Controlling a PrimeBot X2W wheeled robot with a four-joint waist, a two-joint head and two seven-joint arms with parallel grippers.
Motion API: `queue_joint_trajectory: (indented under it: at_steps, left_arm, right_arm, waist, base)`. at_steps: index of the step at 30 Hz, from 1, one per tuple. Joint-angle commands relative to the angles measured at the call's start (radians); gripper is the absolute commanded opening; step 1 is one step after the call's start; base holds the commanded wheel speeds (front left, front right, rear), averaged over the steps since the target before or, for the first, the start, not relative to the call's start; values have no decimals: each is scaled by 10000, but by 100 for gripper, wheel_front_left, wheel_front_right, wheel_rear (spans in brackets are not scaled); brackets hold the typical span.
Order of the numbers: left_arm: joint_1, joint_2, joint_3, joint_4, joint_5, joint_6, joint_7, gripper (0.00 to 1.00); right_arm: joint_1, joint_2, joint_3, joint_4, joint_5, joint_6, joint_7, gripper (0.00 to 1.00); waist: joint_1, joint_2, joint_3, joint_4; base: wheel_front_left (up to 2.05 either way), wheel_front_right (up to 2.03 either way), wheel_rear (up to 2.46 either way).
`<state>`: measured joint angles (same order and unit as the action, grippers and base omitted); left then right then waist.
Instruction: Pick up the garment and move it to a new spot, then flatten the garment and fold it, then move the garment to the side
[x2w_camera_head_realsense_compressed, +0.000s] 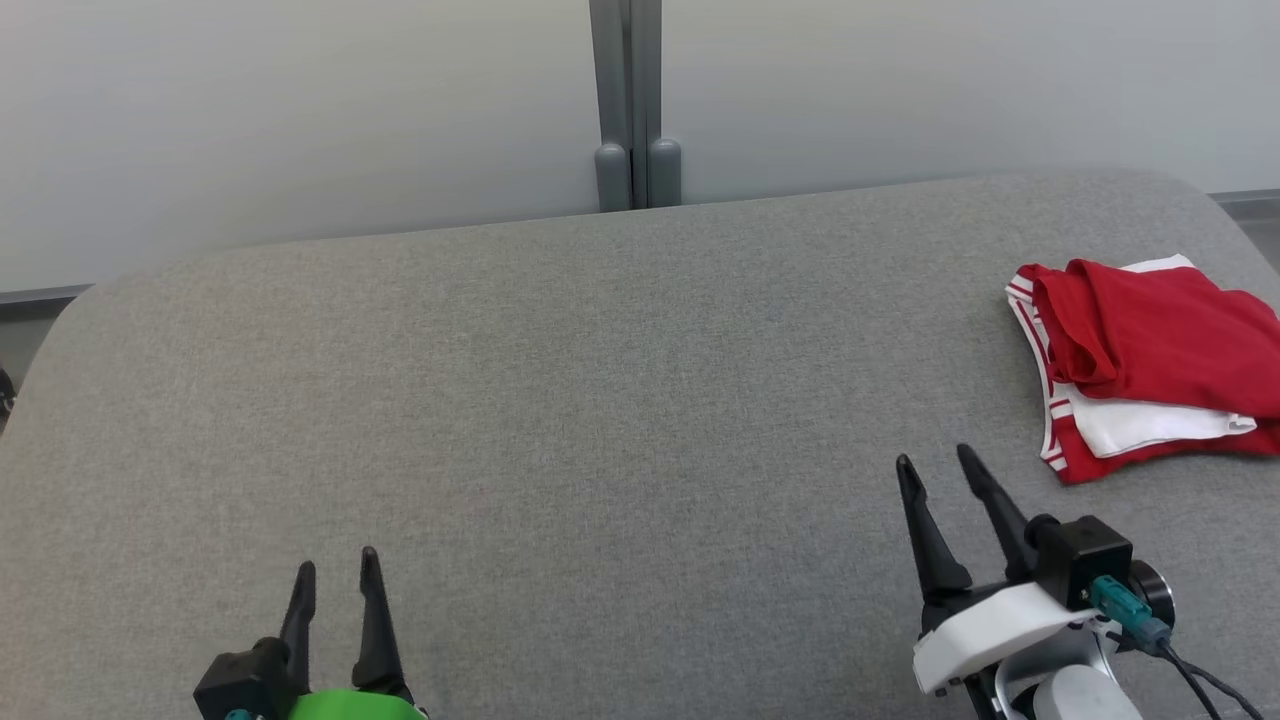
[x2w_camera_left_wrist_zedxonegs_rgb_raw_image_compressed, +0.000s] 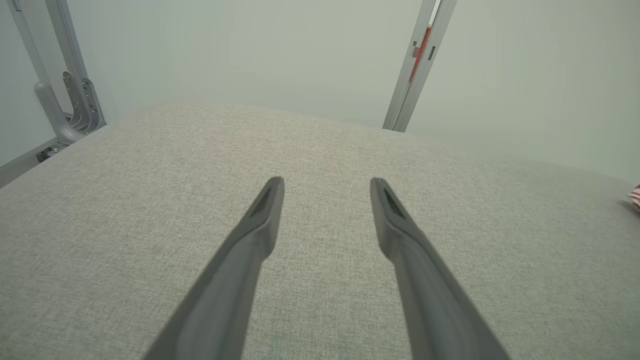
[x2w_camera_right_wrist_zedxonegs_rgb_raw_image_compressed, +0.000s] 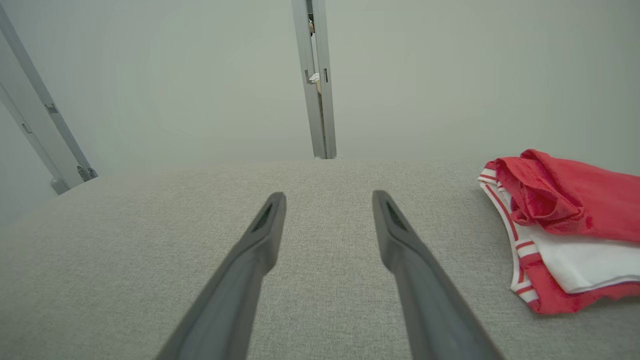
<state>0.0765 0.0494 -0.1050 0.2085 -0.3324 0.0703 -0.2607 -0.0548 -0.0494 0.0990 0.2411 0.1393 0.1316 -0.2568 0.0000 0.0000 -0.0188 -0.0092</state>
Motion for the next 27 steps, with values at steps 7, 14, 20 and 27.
queue_joint_trajectory:
  at_steps: [7,14,20,27]
  left_arm:
    - [-124,-11,148,195,-868,-137,284,0]
    - [-310,-8,354,208,-2042,-323,626,0]
    - [-455,-6,515,217,-2956,-469,893,0]
    - [-604,-3,685,227,-3936,-626,1180,0]
  right_arm:
    - [119,-28,-58,90,1040,-1,191,0]
    - [25,-103,-182,98,2473,-2,477,0]
    - [-39,-146,-283,90,3574,-2,700,0]
    - [-98,-184,-401,76,4742,-3,944,0]
  waist:
    - [0,0,8,5]
    - [0,0,20,10]
    - [0,0,31,14]
    - [0,0,43,19]
  base:
    - [0,0,0]
    - [0,0,0]
    - [0,0,0]
    - [0,0,0]
